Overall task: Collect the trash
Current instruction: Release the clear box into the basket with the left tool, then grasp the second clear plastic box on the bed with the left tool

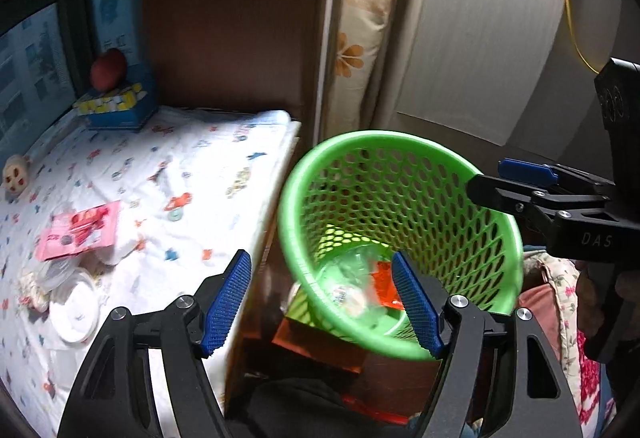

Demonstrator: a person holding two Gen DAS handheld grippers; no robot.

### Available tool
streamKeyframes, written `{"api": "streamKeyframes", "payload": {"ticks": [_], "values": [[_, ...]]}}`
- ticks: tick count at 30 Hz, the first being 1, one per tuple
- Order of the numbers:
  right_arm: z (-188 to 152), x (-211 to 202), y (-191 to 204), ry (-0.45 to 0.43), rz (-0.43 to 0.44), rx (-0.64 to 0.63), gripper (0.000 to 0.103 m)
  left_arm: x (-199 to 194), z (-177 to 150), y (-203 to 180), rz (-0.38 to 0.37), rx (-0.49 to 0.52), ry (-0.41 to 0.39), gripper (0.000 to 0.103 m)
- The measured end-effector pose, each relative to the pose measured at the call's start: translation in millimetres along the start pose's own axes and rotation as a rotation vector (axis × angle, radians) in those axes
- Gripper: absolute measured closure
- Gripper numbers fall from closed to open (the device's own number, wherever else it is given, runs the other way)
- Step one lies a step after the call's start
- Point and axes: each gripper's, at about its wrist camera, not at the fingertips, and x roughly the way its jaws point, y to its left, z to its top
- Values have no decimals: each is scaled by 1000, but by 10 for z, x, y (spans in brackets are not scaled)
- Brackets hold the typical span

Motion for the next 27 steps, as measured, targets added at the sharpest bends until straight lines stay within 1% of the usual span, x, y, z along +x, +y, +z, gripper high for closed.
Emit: {"api": "streamKeyframes", "payload": {"ticks": [5, 8, 10, 12, 16, 20, 23, 27], "values": [[48, 102, 296, 11, 40, -45, 17, -165, -102, 436, 66, -84, -9, 33], [79, 166, 484, 16, 63, -71, 17, -262, -187, 726, 108, -139, -12, 31], [94, 200, 598, 20, 79, -87, 17, -313, -248, 895, 140, -168, -14, 25], [111, 227, 711, 20, 94, -104, 16, -368, -337, 1074, 192, -187, -16, 22], [144, 271, 912, 21, 120, -131, 15, -436, -558, 1447, 266, -240, 2, 15], [158, 327, 1087, 29, 139, -154, 15, -504, -808, 1881, 312, -327, 24, 15], [159, 371, 1193, 40, 151, -166, 15, -505, -981, 2130, 352, -362, 55, 15], [151, 439, 1324, 54, 161, -181, 14, -421, -1176, 2342, 358, -389, 108, 15]]}}
